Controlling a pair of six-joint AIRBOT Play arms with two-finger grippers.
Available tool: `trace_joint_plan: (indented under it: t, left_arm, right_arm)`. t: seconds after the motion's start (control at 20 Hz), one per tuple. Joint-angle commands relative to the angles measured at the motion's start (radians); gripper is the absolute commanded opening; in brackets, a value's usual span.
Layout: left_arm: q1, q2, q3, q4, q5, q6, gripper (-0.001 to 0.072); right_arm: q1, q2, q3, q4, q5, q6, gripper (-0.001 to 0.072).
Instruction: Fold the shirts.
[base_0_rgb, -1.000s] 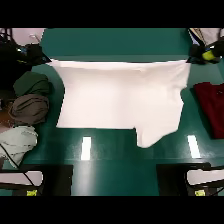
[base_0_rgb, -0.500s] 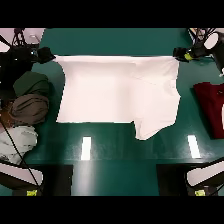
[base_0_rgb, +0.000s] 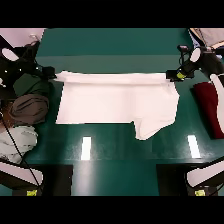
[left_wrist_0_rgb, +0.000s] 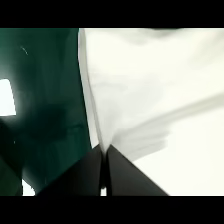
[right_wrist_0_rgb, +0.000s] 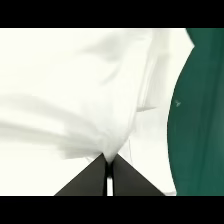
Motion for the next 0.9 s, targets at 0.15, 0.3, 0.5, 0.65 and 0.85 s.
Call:
trace_joint_plan:
  t: [0.15, 0.3, 0.5, 0.65, 0.85]
  left_arm:
    - [0.0, 0.001, -0.079, -0.008, -0.014, -0.011, 0.0024]
    - [0.001, 0.001, -0.077, -0.04, -0.055, -0.04, 0.0583]
    - [0.027, 0.003, -0.049, -0.039, -0.242, -0.07, 0.054]
    - [0.077, 0.045, -0.068, -0.053, -0.336, -0.091, 0.054]
    - [0.097, 0.201, -0.303, -0.085, -0.317, -0.061, 0.054]
  right_arm:
    - [0.011, 0.0, -0.029, -0.003, 0.047, 0.007, 0.0022]
    - [0.006, 0.0, -0.027, 0.001, 0.112, 0.006, 0.0307]
    - [-0.017, 0.029, 0.009, 0.028, 0.245, -0.054, 0.0341]
    - [-0.068, 0.115, 0.008, 0.225, 0.314, -0.135, 0.0341]
    - [-0.122, 0.259, -0.098, 0.369, 0.268, -0.156, 0.034]
